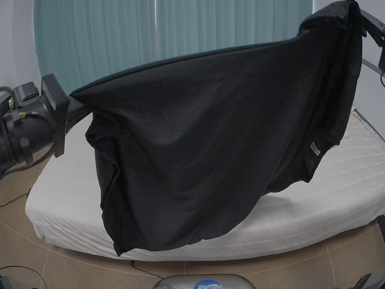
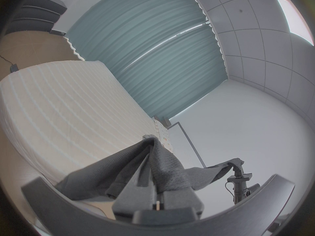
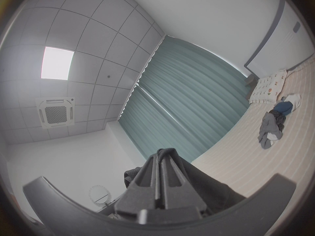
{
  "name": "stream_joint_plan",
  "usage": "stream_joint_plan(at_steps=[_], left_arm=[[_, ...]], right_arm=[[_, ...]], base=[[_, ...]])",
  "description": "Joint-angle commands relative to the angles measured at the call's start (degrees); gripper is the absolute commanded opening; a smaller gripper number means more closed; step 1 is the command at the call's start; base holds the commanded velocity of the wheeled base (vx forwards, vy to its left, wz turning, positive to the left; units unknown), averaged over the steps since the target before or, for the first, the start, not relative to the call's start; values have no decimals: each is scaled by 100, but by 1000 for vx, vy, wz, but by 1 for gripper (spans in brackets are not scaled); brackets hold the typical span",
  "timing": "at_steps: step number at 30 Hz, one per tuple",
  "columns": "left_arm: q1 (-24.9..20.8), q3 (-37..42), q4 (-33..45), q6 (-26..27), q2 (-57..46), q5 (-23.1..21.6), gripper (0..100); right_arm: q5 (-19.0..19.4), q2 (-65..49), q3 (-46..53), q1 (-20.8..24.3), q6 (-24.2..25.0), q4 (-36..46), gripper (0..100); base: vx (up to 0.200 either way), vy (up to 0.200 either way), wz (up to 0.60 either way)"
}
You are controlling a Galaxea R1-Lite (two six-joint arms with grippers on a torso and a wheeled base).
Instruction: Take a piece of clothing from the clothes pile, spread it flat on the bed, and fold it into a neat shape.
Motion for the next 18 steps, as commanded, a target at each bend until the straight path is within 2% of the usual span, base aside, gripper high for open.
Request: stream_joint_plan(at_steps=[1,9,18], left_arm=[[528,-808,125,4,1376,-55,0],[642,-1177,45,4,2203,-72,0],[836,-1950,37,4,3521,-64,0]], right_arm=[[62,1534,-737,-432,7,169,0],[26,2536,-1080,-423,-20,-368,0],[44,3652,-1142,-423,-99,-939,0]], base=[[200,0,0],[200,0,0],[200,0,0]])
